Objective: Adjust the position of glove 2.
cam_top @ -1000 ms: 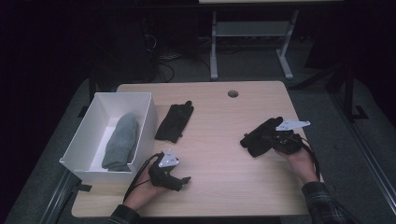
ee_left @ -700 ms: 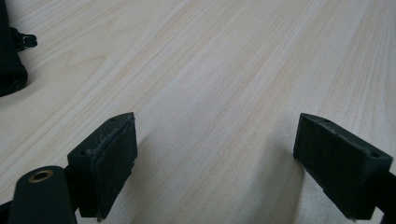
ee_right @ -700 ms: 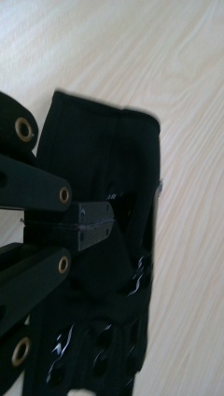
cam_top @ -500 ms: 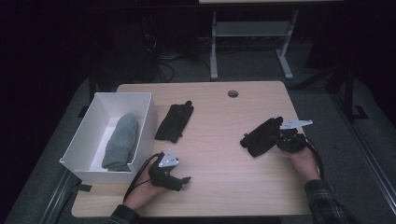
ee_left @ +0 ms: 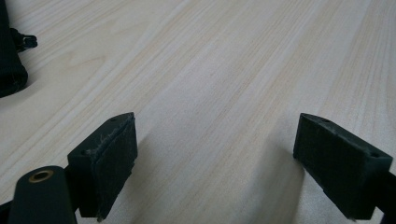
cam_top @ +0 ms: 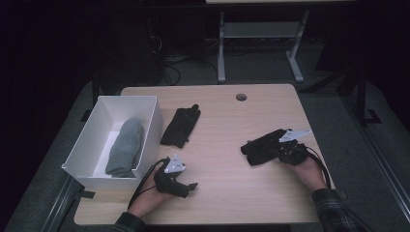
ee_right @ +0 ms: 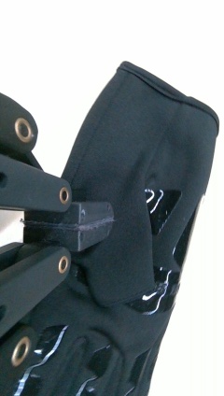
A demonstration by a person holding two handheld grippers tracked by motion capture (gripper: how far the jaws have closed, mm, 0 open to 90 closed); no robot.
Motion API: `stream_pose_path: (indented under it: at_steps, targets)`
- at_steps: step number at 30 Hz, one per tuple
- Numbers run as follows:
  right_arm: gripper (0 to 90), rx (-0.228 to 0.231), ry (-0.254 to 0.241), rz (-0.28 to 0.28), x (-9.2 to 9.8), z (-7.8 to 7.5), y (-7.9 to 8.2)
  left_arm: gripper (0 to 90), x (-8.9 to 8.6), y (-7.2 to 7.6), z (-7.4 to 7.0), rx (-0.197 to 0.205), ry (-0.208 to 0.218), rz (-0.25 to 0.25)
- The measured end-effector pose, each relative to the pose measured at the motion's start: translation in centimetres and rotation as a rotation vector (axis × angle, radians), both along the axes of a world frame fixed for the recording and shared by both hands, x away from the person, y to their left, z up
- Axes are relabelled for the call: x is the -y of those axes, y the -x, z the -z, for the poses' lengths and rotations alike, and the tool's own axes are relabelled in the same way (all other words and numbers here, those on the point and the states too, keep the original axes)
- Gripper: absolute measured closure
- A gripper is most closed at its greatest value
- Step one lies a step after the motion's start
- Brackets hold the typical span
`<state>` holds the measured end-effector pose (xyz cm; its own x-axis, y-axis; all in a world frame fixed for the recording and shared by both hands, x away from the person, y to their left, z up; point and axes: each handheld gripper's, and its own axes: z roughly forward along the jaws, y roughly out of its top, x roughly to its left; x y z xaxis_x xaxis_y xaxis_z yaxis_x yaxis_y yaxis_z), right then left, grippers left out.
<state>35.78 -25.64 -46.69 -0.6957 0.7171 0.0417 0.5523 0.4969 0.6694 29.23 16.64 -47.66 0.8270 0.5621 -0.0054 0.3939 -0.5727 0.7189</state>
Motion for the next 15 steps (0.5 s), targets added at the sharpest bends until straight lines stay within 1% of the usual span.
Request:
stream_pose_path:
  at_steps: [2, 4, 5, 9, 10, 15]
  targets:
    - [90.0, -0.004, -0.001, -0.028, -0.6, 0.0, 0.4, 13.0, 0.0, 0.0, 0.0, 0.0, 0.0, 0.0]
    - [90.0, -0.003, 0.007, -0.07, -1.3, -0.1, 0.9, 13.0, 0.0, 0.0, 0.0, 0.0, -0.001, 0.0]
    - [90.0, -0.009, 0.005, -0.075, -1.6, -0.1, 1.1, 13.0, 0.0, 0.0, 0.0, 0.0, -0.001, 0.0]
    - [90.0, -0.022, 0.0, -0.128, -2.7, -0.2, 2.0, 12.9, 0.0, 0.0, 0.0, 0.0, 0.0, 0.0]
    - [90.0, -0.027, 0.0, -0.132, -2.8, -0.2, 2.1, 13.0, 0.0, 0.0, 0.0, 0.0, -0.001, 0.0]
    - [90.0, -0.043, -0.002, -0.193, -3.9, -0.3, 3.4, 13.0, 0.0, 0.0, 0.0, 0.002, -0.001, 0.001]
